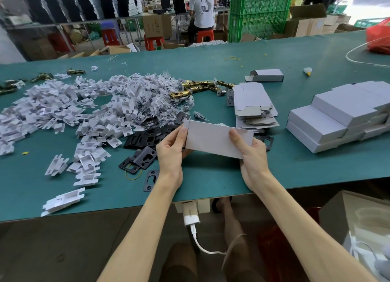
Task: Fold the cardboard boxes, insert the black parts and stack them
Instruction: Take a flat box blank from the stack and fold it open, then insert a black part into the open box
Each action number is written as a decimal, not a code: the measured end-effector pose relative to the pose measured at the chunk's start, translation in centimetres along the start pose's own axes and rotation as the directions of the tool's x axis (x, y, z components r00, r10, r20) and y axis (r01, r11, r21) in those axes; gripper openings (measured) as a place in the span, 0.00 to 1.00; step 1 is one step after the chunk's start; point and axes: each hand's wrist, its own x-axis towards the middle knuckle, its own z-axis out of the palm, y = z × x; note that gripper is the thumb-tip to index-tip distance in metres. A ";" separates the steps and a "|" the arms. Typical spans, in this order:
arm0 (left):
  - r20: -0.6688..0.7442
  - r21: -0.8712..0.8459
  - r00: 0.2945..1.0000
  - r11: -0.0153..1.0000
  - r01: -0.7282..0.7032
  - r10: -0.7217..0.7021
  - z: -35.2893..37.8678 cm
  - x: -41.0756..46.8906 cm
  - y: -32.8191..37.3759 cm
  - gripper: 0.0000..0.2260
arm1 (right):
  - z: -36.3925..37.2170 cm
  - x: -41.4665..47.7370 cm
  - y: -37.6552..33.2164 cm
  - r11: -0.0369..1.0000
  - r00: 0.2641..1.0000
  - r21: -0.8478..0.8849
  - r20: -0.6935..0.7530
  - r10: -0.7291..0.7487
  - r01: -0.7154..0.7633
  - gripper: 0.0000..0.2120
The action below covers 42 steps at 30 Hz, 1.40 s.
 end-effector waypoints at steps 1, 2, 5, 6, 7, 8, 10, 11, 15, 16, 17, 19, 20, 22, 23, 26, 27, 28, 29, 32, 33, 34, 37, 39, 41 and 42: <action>-0.003 0.001 1.000 1.000 -0.008 0.008 0.0 0.0 0.0 0.06 | 0.0 0.0 0.0 1.000 1.000 0.003 0.004 0.002 -0.002 0.14; -0.009 0.000 1.000 1.000 -0.014 0.014 0.1 0.0 0.0 0.07 | 0.0 0.0 0.0 1.000 1.000 0.004 0.008 0.003 -0.003 0.14; -0.030 0.006 0.999 1.000 -0.027 0.027 0.1 0.0 -0.1 0.07 | 0.0 -0.1 -0.1 1.000 1.000 0.002 0.021 0.006 -0.006 0.15; -0.032 0.011 0.999 1.000 -0.028 0.028 0.1 0.1 -0.1 0.07 | 0.0 -0.1 -0.1 1.000 1.000 -0.001 0.024 0.006 -0.006 0.14; -0.035 0.016 0.999 0.999 -0.029 0.029 0.1 0.1 -0.1 0.07 | 0.0 -0.1 -0.2 1.000 1.000 -0.003 0.029 0.005 -0.005 0.14; -0.040 0.016 0.999 0.999 -0.029 0.029 0.1 0.1 -0.1 0.07 | 0.0 -0.1 -0.2 1.000 0.999 -0.005 0.034 0.005 -0.004 0.14; -0.045 0.014 0.998 0.999 -0.031 0.032 0.0 0.0 -0.1 0.07 | 0.1 -0.1 -0.2 1.000 0.999 -0.007 0.038 0.004 -0.003 0.15; -0.037 0.021 0.999 0.999 -0.033 0.034 0.0 0.0 -0.1 0.07 | 0.1 -0.1 -0.2 1.000 0.999 -0.007 0.036 0.003 -0.003 0.15; 0.104 0.096 0.994 0.994 -0.047 0.037 0.2 -0.4 0.1 0.16 | 0.1 -0.1 -0.1 1.000 1.000 -0.014 0.015 0.000 0.000 0.16; 0.151 0.133 0.987 0.989 -0.071 0.051 0.3 -0.5 0.0 0.17 | 0.1 -0.1 -0.1 1.000 1.000 -0.012 0.014 -0.004 0.004 0.16; 0.197 0.185 0.978 0.977 -0.103 0.066 0.3 -0.5 -0.1 0.18 | 0.1 -0.1 -0.1 1.000 1.000 -0.007 0.013 -0.007 0.007 0.16; 0.274 0.276 0.959 0.950 -0.147 0.069 0.3 -0.3 -0.4 0.22 | 0.1 0.0 -0.1 1.000 1.000 -0.002 0.010 -0.016 0.016 0.15; 0.293 0.297 0.954 0.943 -0.149 0.058 0.3 -0.2 -0.5 0.23 | 0.1 0.0 0.0 1.000 1.000 -0.002 0.012 -0.021 0.022 0.14; 0.300 0.298 0.953 0.944 -0.144 0.051 0.3 -0.1 -0.5 0.23 | 0.0 0.0 0.1 0.999 0.999 -0.006 0.022 -0.033 0.033 0.14; 0.289 0.284 0.956 0.949 -0.137 0.052 0.3 -0.1 -0.5 0.22 | 0.1 0.0 0.0 0.999 0.999 -0.017 0.029 -0.035 0.036 0.15; 0.154 0.219 0.986 0.971 -0.099 0.066 0.4 0.0 -0.2 0.17 | 0.5 -0.2 0.2 0.992 0.998 -0.122 0.053 -0.022 0.028 0.20; 0.089 0.204 0.993 0.975 -0.089 0.072 0.3 0.0 -0.2 0.15 | 0.7 -0.4 0.1 0.991 0.998 -0.129 0.065 -0.011 0.019 0.23; 0.035 0.179 0.996 0.980 -0.083 0.078 0.2 0.1 -0.2 0.13 | 0.8 -0.4 -0.2 0.994 0.998 -0.103 0.066 -0.014 0.021 0.25; -0.004 0.151 0.997 0.986 -0.075 0.076 0.1 0.1 -0.2 0.13 | 0.6 -0.3 -0.2 0.999 0.998 -0.043 0.057 -0.019 0.021 0.24; -0.045 0.090 0.996 0.993 -0.079 0.083 0.0 -0.3 0.1 0.16 | 0.5 -0.6 -0.7 0.998 0.996 -0.013 0.069 -0.054 0.055 0.08; -0.043 0.099 0.995 0.992 -0.083 0.088 0.0 -0.4 0.1 0.16 | 0.7 -0.7 -0.8 0.990 0.987 -0.094 0.130 -0.089 0.102 0.07; -0.039 0.128 0.995 0.988 -0.082 0.088 0.0 -0.5 0.1 0.16 | 0.7 -0.8 -0.7 0.960 0.965 -0.212 0.227 -0.134 0.183 0.19; -0.005 0.226 0.998 0.973 -0.054 0.057 0.3 -0.6 0.1 0.15 | 1.4 -1.0 -0.1 0.853 0.866 -0.415 0.493 -0.082 0.316 0.38; 0.052 0.266 0.999 0.964 -0.021 0.008 0.5 -0.8 0.2 0.18 | 1.5 -1.0 0.2 0.860 0.877 -0.413 0.474 -0.077 0.298 0.30; 0.132 0.312 0.991 0.948 -0.058 0.017 0.7 -1.2 0.3 0.26 | 1.3 -1.0 0.1 0.898 0.916 -0.352 0.382 -0.120 0.264 0.15; 0.187 0.307 0.982 0.948 -0.084 0.027 0.8 -1.3 0.4 0.28 | 1.1 -0.9 0.1 0.914 0.936 -0.323 0.325 -0.138 0.247 0.13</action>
